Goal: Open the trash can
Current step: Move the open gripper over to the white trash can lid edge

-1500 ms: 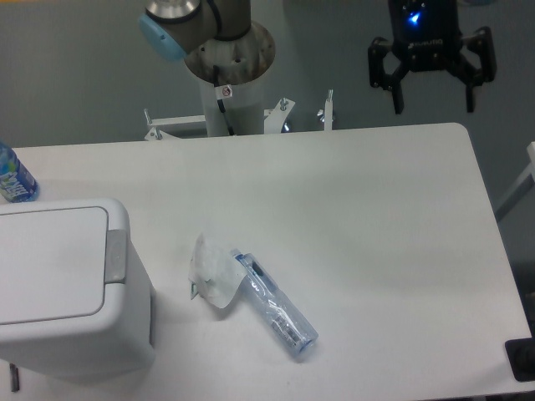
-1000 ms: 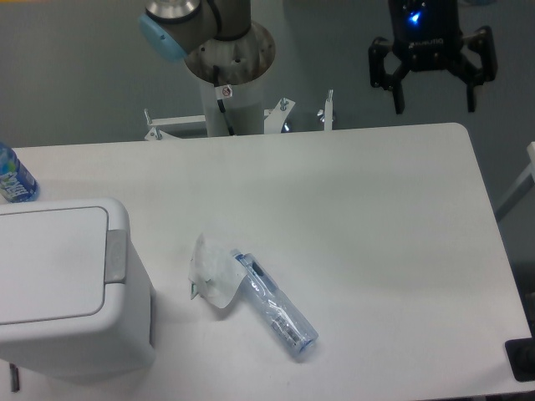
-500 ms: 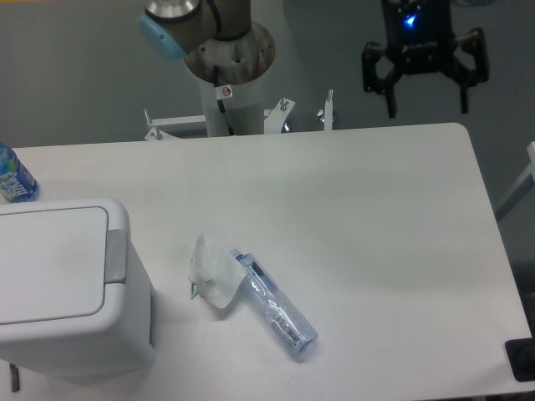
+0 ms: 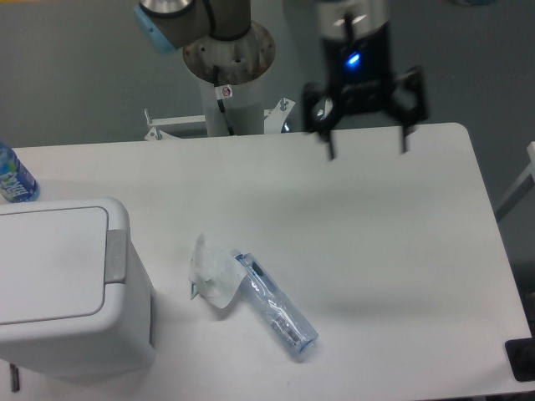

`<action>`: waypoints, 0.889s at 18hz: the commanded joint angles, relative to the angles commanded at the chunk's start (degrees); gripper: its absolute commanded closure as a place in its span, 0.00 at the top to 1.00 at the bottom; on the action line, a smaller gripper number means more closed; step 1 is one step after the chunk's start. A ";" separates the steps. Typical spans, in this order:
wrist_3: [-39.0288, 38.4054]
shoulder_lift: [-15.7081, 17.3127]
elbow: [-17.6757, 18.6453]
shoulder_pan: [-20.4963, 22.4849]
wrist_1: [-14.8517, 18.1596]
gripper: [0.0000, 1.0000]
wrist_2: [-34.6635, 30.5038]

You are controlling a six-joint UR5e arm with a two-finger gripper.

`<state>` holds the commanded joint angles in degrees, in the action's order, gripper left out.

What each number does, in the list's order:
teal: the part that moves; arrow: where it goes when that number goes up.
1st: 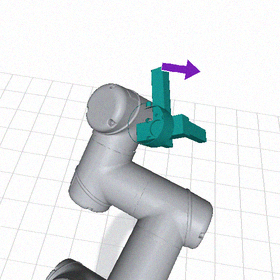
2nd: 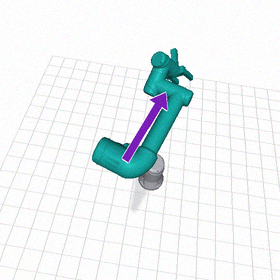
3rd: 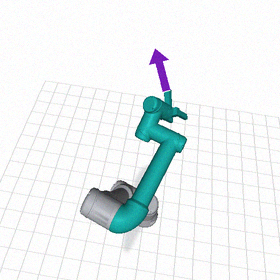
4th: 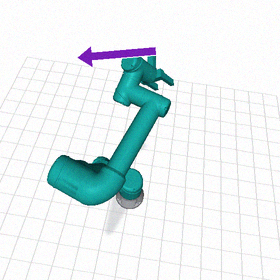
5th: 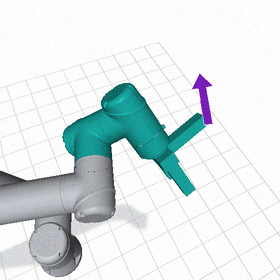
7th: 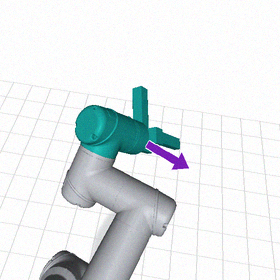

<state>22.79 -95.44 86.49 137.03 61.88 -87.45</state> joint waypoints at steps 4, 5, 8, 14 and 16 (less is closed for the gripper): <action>-13.26 -4.56 -4.30 -4.58 0.00 1.00 4.65; -17.04 -5.62 -5.27 -4.84 0.00 1.00 6.23; -20.95 -7.04 -6.51 -6.16 0.00 1.00 12.03; -25.43 -8.09 -5.90 -8.27 0.09 1.00 15.56; -25.52 -8.44 -5.54 -8.97 0.09 1.00 15.65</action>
<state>-2.72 -103.88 80.95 128.06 61.96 -71.81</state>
